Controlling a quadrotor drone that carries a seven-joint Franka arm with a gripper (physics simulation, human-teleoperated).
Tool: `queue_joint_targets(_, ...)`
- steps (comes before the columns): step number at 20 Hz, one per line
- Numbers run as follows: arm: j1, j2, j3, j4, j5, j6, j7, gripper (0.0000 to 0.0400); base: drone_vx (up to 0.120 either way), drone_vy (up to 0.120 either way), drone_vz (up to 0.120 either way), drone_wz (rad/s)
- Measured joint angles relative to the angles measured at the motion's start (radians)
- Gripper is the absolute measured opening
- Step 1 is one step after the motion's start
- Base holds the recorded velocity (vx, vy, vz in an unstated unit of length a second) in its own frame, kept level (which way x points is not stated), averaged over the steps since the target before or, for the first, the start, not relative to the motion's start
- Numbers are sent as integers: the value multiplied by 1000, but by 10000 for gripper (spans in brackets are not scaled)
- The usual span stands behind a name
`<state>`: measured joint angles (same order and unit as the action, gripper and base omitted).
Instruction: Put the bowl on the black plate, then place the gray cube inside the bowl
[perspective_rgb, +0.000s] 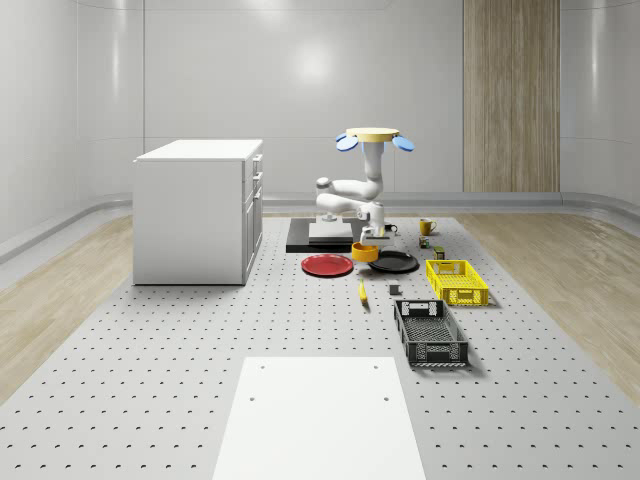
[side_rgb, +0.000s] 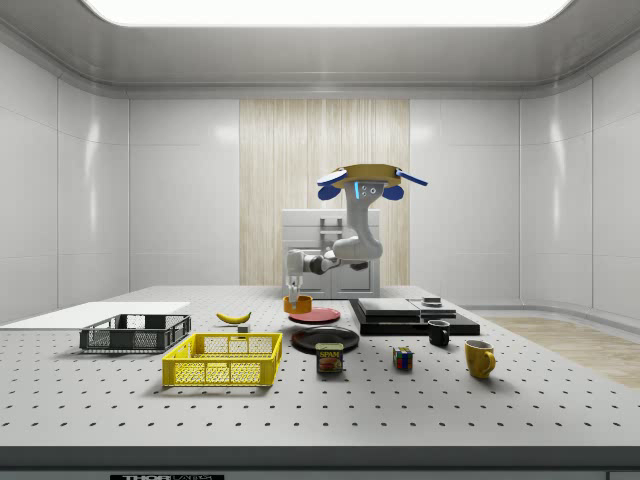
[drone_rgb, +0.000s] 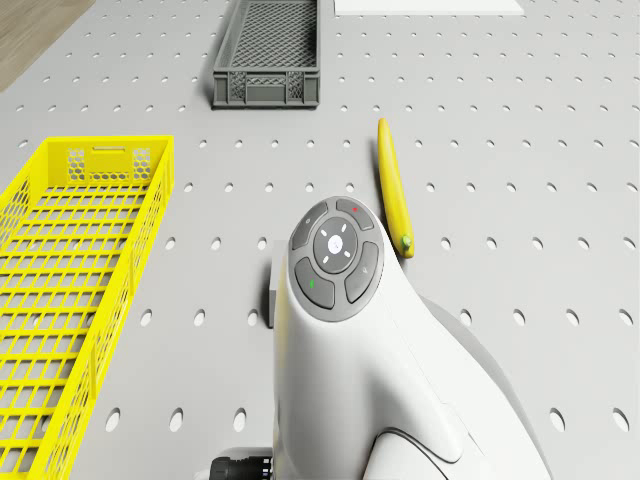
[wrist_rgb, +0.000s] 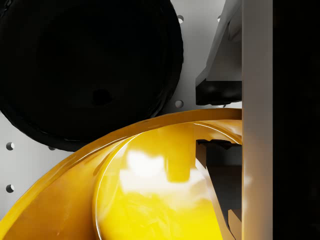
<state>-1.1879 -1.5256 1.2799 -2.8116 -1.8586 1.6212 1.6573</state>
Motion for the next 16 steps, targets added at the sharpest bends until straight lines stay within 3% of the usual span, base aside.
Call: queue_joint_targets(16, -2, -6, 1, 0, 3, 6, 1, 100, -120, 120, 0, 0)
